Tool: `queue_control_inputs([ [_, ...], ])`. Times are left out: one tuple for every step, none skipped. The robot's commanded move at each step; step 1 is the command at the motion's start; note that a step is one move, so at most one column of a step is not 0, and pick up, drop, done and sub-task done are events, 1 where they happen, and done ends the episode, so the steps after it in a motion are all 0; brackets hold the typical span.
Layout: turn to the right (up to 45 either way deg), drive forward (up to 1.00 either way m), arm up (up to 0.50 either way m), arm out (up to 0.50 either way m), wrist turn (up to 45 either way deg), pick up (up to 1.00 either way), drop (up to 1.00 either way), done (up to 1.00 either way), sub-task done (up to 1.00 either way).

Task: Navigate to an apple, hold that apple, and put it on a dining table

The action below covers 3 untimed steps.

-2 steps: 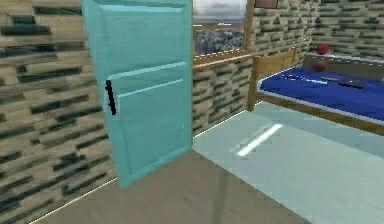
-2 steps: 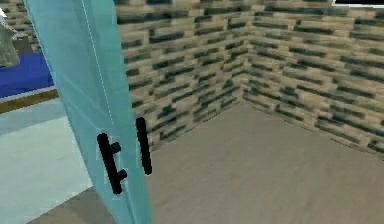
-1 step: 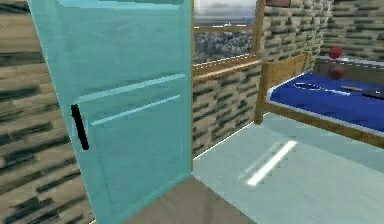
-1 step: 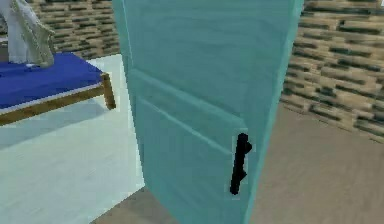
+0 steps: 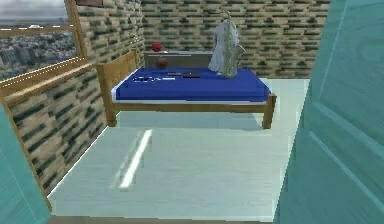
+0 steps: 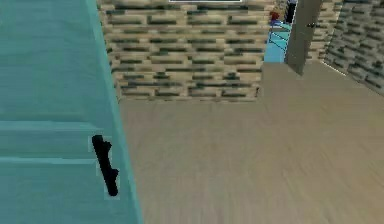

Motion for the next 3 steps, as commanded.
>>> queue_control_inputs([
  [0.0,1.00,0.00,0.00,0.0,0.00,0.00,0.00,0.00],
  [3.0,0.00,0.00,0.00,0.0,0.00,0.00,0.00,0.00],
  [0.0,0.35,0.00,0.00,0.0,0.00,0.00,0.00,0.00],
])
